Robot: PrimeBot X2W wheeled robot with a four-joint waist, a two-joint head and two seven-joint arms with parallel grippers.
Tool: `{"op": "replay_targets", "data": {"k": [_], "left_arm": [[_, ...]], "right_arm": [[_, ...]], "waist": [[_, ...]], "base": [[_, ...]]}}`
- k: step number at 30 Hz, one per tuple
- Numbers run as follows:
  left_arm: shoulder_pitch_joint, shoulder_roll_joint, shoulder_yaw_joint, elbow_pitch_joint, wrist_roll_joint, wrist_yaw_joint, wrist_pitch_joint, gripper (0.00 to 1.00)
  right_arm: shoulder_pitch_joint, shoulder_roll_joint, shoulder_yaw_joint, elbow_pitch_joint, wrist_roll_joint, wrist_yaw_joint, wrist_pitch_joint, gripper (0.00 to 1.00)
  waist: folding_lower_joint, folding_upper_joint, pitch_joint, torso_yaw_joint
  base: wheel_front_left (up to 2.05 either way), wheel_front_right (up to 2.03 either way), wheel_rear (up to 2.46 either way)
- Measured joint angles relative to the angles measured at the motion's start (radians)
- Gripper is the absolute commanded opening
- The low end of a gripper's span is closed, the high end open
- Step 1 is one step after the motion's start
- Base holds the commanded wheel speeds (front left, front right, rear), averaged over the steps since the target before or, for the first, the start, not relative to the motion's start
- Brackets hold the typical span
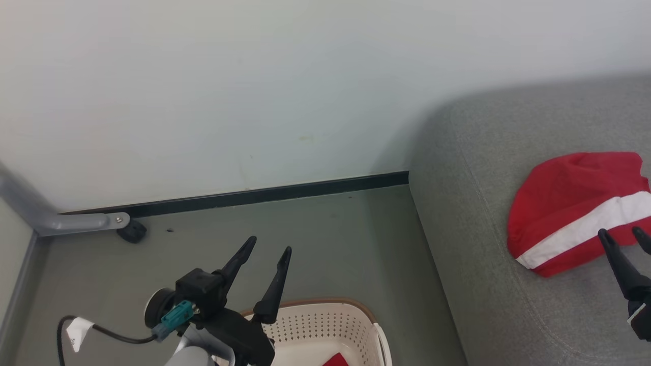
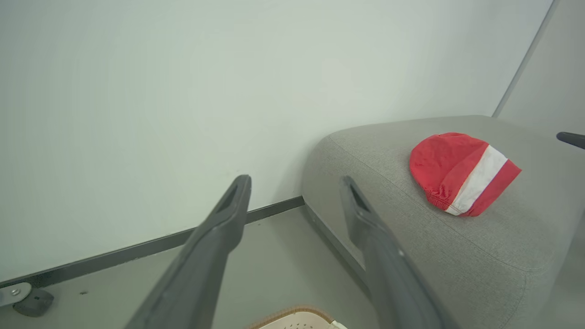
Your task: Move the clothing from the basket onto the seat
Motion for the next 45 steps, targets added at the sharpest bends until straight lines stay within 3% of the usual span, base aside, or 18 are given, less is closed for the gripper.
{"op": "replay_targets", "data": {"k": [11,28,45], "left_arm": [[0.107,0.040,0.080,-0.012,-0.024,0.069,-0.004,1.00],[0.265,0.052,0.202,-0.083,-0.033,0.142,-0.005,1.00],[0.275,0.044,0.261,-0.133,0.068,0.160,-0.005,1.00]], "right_arm": [[0.103,0.059,-0.056,-0.078,-0.007,-0.073,-0.007,1.00],[0.258,0.199,-0.138,-0.230,-0.158,-0.164,-0.007,1.00],[0.309,0.308,-0.229,-0.259,-0.312,-0.190,-0.007,1.00]], "waist": [[0.0000,0.0000,-0.070,0.084],[0.0002,0.0001,-0.106,0.153],[0.0001,0.0002,-0.100,0.153]], "base": [[0.00,0.00,0.00],[0.00,0.00,0.00],[0.00,0.00,0.00]]}}
